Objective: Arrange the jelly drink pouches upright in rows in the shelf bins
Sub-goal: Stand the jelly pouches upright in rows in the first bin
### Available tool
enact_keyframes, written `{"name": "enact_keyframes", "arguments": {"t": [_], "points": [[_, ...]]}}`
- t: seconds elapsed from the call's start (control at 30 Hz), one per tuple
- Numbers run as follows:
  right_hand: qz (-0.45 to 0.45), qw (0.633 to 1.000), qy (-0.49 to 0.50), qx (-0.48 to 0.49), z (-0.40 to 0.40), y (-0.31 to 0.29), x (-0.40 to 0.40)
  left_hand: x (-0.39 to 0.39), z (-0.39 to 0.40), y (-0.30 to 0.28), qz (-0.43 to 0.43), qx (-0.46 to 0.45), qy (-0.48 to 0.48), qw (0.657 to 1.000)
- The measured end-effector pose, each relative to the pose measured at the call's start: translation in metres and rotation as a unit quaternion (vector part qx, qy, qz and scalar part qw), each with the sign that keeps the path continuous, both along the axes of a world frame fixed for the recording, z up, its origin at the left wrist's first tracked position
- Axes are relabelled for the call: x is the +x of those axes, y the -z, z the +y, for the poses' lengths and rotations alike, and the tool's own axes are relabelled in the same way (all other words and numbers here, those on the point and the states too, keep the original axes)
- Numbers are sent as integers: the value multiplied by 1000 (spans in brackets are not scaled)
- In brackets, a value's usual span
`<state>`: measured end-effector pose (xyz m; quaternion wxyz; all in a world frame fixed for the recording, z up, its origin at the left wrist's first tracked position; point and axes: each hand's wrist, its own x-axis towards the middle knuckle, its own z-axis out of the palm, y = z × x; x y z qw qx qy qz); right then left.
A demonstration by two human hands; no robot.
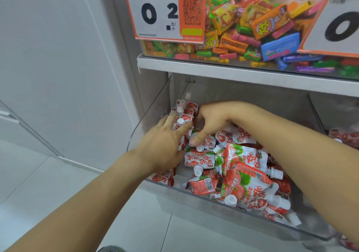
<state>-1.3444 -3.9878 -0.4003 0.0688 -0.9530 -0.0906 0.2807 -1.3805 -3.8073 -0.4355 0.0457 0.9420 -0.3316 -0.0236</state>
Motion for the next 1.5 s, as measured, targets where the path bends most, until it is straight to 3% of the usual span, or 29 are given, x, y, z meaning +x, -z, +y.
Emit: {"name": "enact_keyframes", "arguments": {"t": [0.1,0.23,0.4,0.5,0.57,0.7,0.8,0.93,1.1,1.23,1.43,1.5], "points": [[14,996,-49,-78,10,-5,-10,-16,11,-4,-6,-43,5,999],[-19,990,-81,-114,22,5,-20,-35,21,0,7,-29,30,999],[-77,989,-79,-93,9,10,-21,-29,17,-1,-13,-2,27,1000],[-129,991,-39,-21,-8,14,-28,-38,13,-12,-65,-66,58,994],[-148,988,-31,12,-15,2,-40,-47,8,-23,-22,-141,81,986],[-267,960,-18,79,-31,-29,-95,-54,-4,-26,114,-150,103,977],[-207,974,-28,87,-42,-25,-149,-53,-11,-18,155,-126,131,971],[-195,977,-15,85,-45,15,-171,-52,-25,-14,136,-65,165,975],[-186,981,-27,45,-45,15,-164,-51,-34,-14,92,-20,175,980],[-228,969,-11,93,-56,-1,-168,-47,-28,-10,49,-42,179,982],[-364,927,60,69,-91,-19,-147,-45,-31,-8,32,-87,137,986],[-393,916,80,22,-91,-11,-133,-42,-34,-7,31,-110,106,988]]}}
